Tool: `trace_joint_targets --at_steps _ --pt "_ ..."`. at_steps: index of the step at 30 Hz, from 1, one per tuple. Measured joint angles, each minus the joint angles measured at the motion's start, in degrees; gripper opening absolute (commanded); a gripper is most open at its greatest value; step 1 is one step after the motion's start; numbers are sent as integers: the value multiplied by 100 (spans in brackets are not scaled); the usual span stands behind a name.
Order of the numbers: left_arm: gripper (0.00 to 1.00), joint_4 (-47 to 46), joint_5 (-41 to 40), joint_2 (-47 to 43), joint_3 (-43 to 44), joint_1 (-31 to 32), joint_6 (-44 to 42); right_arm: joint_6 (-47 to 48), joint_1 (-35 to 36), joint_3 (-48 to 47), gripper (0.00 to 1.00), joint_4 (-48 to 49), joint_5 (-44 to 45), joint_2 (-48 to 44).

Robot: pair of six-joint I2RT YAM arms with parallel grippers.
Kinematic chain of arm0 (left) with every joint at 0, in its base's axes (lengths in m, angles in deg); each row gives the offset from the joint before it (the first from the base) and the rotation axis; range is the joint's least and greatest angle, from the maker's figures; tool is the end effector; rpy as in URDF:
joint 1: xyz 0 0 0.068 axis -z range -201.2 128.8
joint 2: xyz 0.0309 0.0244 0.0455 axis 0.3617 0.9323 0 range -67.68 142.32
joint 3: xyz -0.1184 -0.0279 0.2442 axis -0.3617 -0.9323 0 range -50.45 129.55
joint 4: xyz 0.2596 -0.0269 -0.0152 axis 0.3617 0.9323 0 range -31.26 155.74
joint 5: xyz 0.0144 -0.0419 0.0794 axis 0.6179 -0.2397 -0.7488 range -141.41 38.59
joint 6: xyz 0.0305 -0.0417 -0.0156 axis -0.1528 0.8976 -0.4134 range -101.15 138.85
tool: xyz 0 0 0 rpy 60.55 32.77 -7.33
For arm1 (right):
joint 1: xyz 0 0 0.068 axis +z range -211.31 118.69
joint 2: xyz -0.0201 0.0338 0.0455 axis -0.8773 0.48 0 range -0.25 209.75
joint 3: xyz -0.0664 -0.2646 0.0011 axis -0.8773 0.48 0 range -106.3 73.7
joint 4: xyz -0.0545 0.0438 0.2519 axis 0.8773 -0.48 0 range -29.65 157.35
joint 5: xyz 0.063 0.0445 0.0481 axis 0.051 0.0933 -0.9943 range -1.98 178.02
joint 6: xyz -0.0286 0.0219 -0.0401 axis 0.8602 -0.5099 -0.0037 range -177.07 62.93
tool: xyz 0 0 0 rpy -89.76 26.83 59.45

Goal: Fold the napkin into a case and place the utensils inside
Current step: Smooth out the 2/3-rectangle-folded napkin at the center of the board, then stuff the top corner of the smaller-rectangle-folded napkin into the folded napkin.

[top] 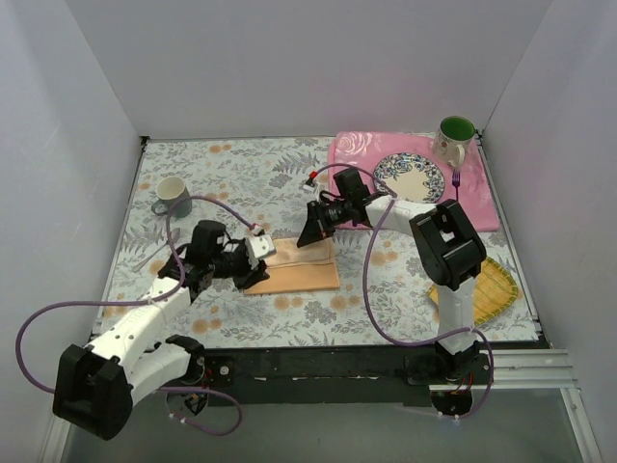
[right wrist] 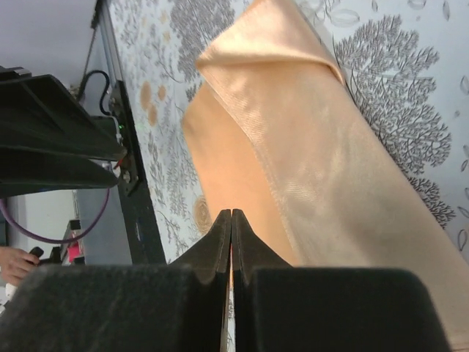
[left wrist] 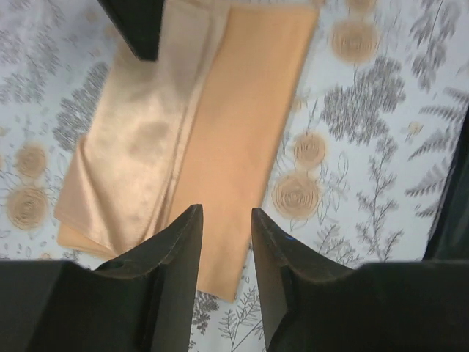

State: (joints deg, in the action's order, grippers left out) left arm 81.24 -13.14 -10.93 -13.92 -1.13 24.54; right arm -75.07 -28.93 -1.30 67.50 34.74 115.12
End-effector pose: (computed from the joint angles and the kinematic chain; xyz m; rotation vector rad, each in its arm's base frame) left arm 0.1810 -0.0896 0.2367 0.6331 2.2330 -0.9999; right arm 0.3489 0.2552 0.1776 -0.8216 2.2218 1.5028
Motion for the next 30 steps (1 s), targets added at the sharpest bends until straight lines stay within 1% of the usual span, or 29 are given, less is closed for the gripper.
trace_joint_targets --at_steps 3,7,12,19,22,25,26,27,28,30 --pt "27 -46 -546 -4 -579 455 -634 251 94 -4 1 -313 85 177" --pt "27 -234 -1075 61 -997 990 -1152 531 205 -90 1 -619 162 409" --pt "27 -748 -1600 358 -1224 1434 -1443 737 225 -107 1 -756 227 503" --pt "25 -1392 -2181 549 -1578 1829 -1707 973 225 -107 1 -870 326 638" --pt "21 -1759 -2376 691 -1628 1915 -1784 1121 225 -107 1 -977 391 702" --pt "13 -1976 -2538 820 -1635 1952 -1823 1239 225 -107 1 -1032 378 713" --pt "10 -2031 -2570 857 -1639 1958 -1843 1268 225 -107 1 -1034 367 713" --pt "2 -2063 -2603 872 -1646 1967 -1858 1294 225 -107 1 -1038 365 713" --pt "0 -2076 -2623 870 -1659 1976 -1880 1325 225 -107 1 -1040 361 713" --pt "0 -2035 -2618 833 -1672 1980 -1926 1377 225 -107 1 -1051 348 713"
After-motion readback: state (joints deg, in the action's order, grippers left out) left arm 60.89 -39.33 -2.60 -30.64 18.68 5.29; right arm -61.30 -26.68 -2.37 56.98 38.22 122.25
